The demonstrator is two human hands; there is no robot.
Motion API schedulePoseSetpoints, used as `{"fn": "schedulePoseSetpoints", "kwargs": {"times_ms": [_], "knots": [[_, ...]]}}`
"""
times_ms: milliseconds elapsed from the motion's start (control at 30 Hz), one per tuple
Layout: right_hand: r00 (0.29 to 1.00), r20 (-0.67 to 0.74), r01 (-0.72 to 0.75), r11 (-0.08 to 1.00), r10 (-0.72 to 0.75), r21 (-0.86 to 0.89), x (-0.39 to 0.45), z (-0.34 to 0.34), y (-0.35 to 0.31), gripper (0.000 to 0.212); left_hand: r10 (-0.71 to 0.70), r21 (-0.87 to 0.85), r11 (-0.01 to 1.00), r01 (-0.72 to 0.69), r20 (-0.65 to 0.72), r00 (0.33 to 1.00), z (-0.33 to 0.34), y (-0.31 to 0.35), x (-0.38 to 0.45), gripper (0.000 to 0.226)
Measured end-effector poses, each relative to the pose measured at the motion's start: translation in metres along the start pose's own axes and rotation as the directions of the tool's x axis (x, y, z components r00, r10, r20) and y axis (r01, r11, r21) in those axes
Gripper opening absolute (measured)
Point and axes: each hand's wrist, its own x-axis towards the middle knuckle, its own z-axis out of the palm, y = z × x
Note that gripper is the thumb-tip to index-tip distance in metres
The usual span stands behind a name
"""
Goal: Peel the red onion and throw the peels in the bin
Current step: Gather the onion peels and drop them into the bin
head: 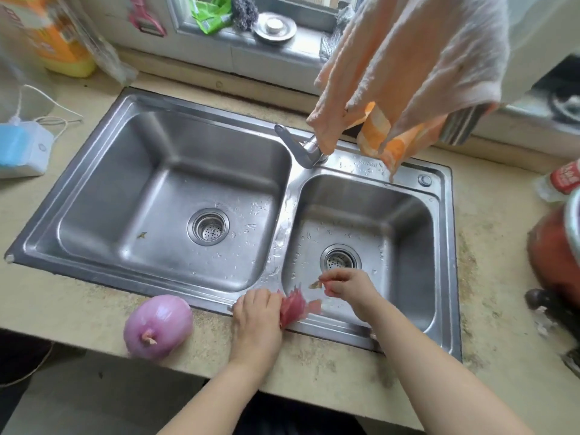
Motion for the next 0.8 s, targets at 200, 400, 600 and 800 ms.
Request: {"fn": "schedulePoseSetpoints", "kwargs": {"times_ms": [200,400,600,800], "knots": [[0.99,-0.111,-0.06,0.975,0.085,0.214,0.0,-0.012,0.004,0.021,-0.178,-0.294,0.943,0.158,-0.041,0.983,-0.012,-0.007,0.026,0.012],[0.975,-0.188,-0.162,0.959,0.12,-0.231,0.027,0.001,0.005,0.024,-0.556,-0.926,0.185,0.328,0.177,0.812,-0.026,-0.008,0.025,0.03],[0.964,0.213,0.097,0.535,0.158,-0.839,0.041,0.036,0.013,0.021,-0.561,-0.92,-0.332,0.206,0.369,0.741,-0.04,-0.006,0.03,0.031],[0.887,0.283,0.226,0.191,0.366,-0.955,0.036,0.04,0.004,0.013,-0.448,-0.828,-0.479,0.292,0.517,0.729,-0.048,-0.002,0.006,0.028]]}}
